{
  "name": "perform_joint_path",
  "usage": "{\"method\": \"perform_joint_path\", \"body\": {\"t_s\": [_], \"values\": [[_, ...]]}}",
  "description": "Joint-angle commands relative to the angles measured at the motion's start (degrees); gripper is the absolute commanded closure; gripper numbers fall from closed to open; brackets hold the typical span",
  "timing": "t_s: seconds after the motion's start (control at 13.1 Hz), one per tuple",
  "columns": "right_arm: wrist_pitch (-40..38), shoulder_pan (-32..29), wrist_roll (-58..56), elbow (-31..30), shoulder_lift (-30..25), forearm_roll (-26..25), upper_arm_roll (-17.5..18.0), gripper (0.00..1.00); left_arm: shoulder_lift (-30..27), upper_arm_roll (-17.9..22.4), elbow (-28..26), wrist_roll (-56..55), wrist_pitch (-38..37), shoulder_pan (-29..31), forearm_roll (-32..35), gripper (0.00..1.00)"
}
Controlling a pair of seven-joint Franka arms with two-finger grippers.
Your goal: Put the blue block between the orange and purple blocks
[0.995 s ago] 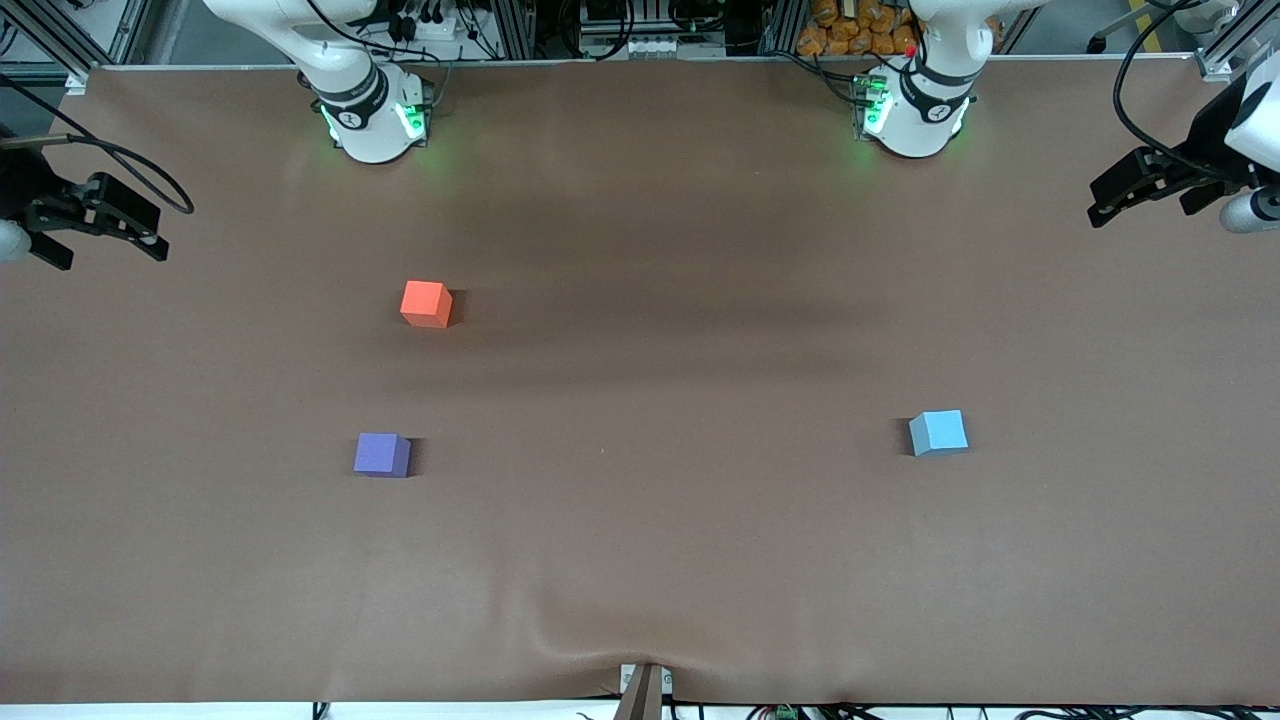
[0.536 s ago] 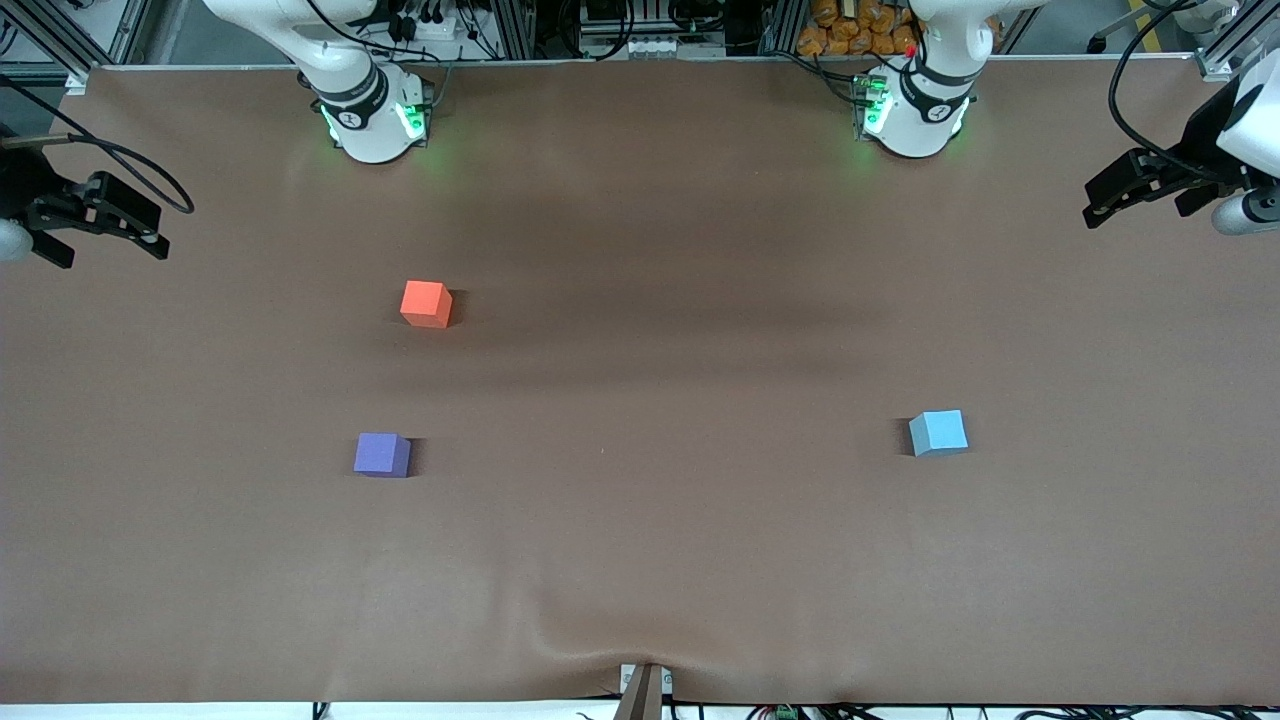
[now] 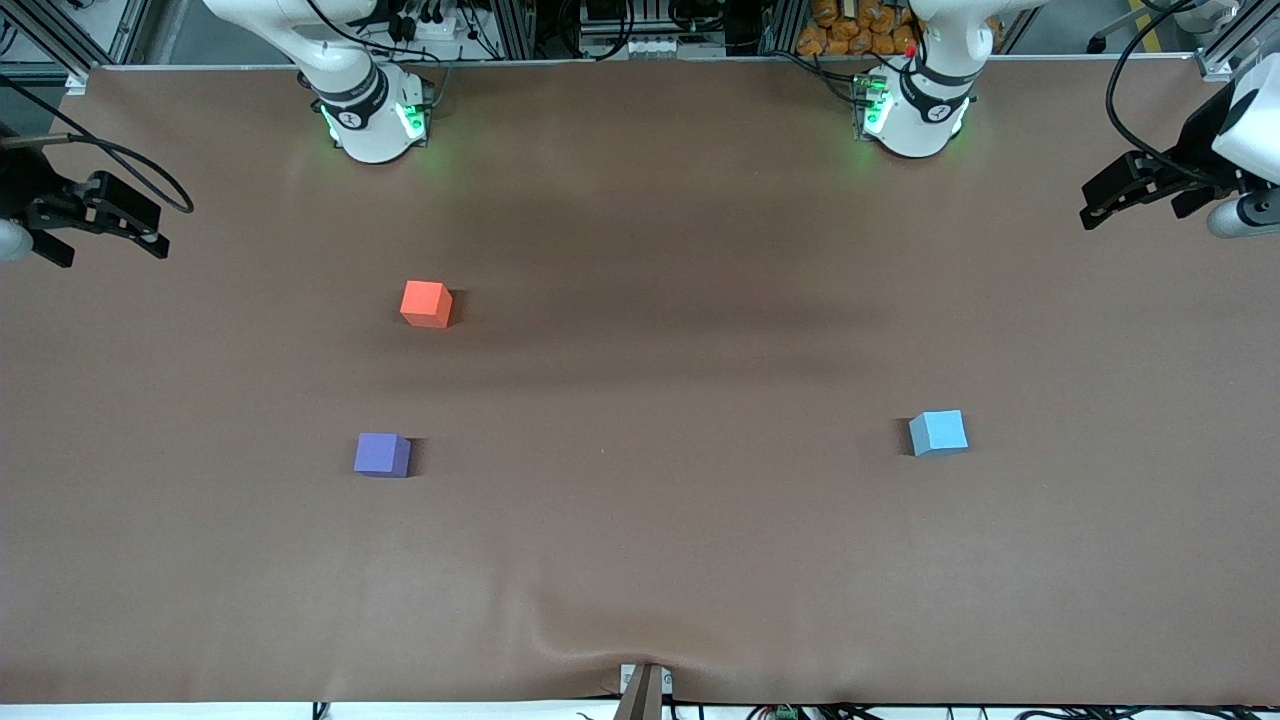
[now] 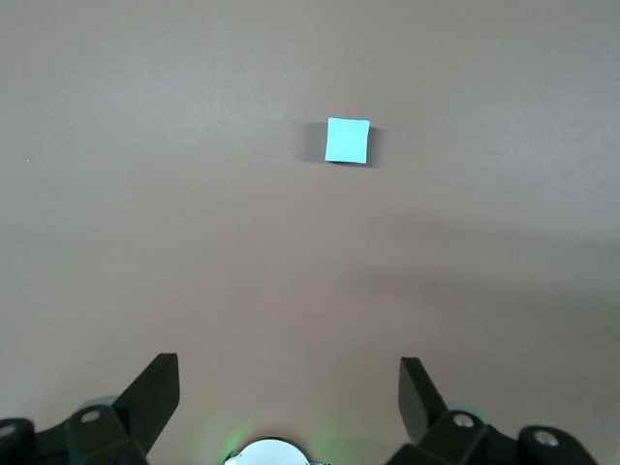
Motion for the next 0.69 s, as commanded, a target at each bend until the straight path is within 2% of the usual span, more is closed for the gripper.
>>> {"method": "perform_joint_path", "body": {"t_s": [0.0,0.46,0.61], "values": [[-0.9,-0.8,-0.8,0.1,-0.7,0.0,0.3,0.0,-0.2,-0.4,-0.3,1.0,0.8,0.6,-0.6,0.0],[-1.1,-0.9,-0.7,0.1,-0.7,0.1,0.3,0.0,-0.2,-0.4,-2.0,1.0,3.1,0.6,-0.6,0.0],[-1.1,-0.9,-0.7,0.1,-0.7,0.1,0.3,0.0,-0.2,-0.4,-4.8,1.0,6.6,0.6,-0.6,0.0]]}}
